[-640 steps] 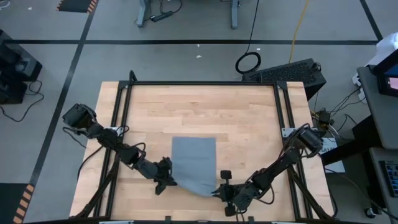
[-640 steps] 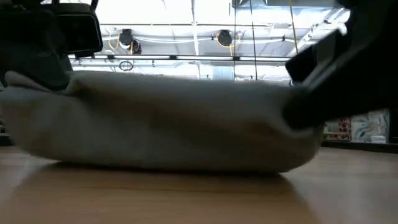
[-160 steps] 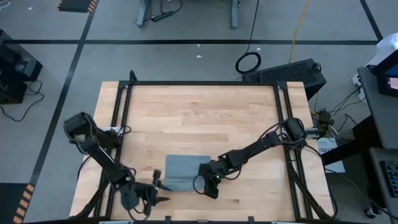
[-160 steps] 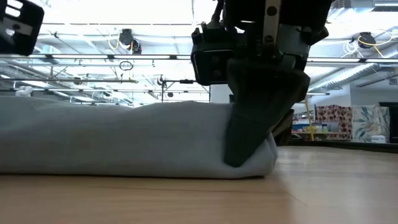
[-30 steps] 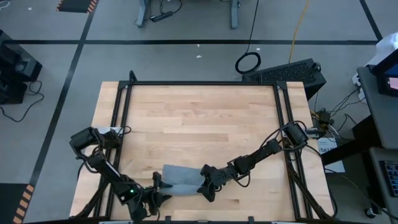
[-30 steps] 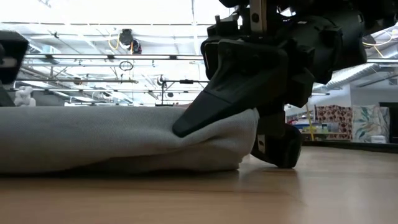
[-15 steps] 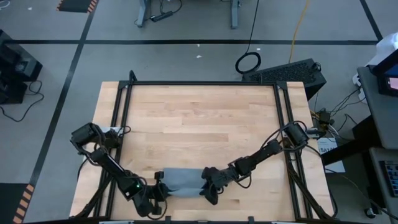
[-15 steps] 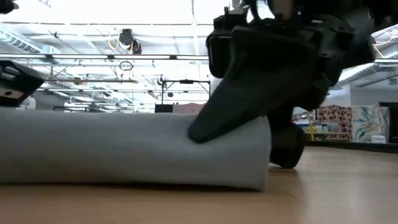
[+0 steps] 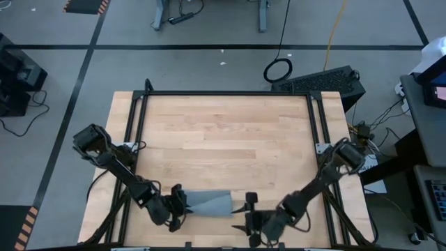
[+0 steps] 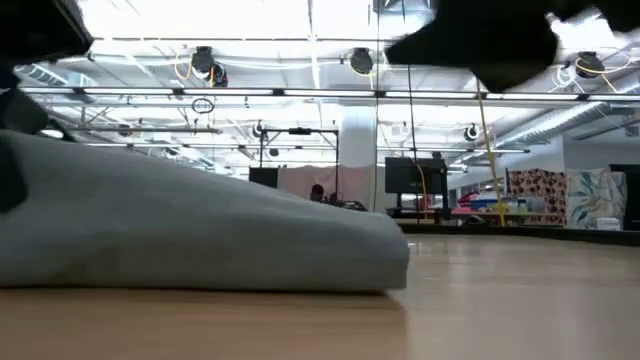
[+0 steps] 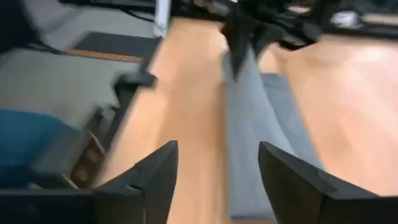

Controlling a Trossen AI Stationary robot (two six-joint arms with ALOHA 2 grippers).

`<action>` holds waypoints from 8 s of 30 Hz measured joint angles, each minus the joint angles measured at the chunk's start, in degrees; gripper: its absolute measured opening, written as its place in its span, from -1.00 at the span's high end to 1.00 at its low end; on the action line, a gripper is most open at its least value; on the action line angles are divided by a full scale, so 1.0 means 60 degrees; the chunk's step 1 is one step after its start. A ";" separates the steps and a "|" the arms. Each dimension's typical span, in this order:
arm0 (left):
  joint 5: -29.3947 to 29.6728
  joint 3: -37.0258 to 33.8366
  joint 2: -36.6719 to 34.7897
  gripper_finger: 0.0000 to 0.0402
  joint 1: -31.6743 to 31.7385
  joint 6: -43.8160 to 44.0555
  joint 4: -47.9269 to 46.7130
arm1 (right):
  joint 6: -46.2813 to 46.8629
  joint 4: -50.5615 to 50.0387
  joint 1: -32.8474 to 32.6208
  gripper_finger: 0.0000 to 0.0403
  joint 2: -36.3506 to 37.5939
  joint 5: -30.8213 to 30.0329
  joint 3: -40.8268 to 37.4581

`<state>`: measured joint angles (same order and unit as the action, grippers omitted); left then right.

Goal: Roll towel
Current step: Roll the gray towel

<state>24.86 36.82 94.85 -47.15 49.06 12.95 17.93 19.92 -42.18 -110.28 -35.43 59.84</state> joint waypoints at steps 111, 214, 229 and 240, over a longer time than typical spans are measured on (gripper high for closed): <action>-0.1949 -0.0540 0.0415 0.95 0.0238 -0.1473 0.0711 | 0.1631 -0.1155 0.1402 0.13 0.0003 0.3181 -0.0001; 0.2238 -0.0540 0.2824 0.86 -0.0325 -0.2006 0.4911 | 0.2518 0.1128 0.0772 1.00 -0.2451 -0.0196 0.1479; 0.1383 -0.0558 0.2688 0.80 0.0496 -0.3927 0.4995 | 0.0669 0.1553 0.1799 1.00 -0.3063 0.0925 0.1500; 0.1214 -0.0576 0.0241 0.80 0.0124 -0.4018 0.3810 | 0.1946 0.2179 0.1825 1.00 -0.3676 0.0524 0.1547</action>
<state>32.15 33.36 96.29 -46.41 24.95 35.81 29.61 33.00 -31.23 -132.33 -32.29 69.12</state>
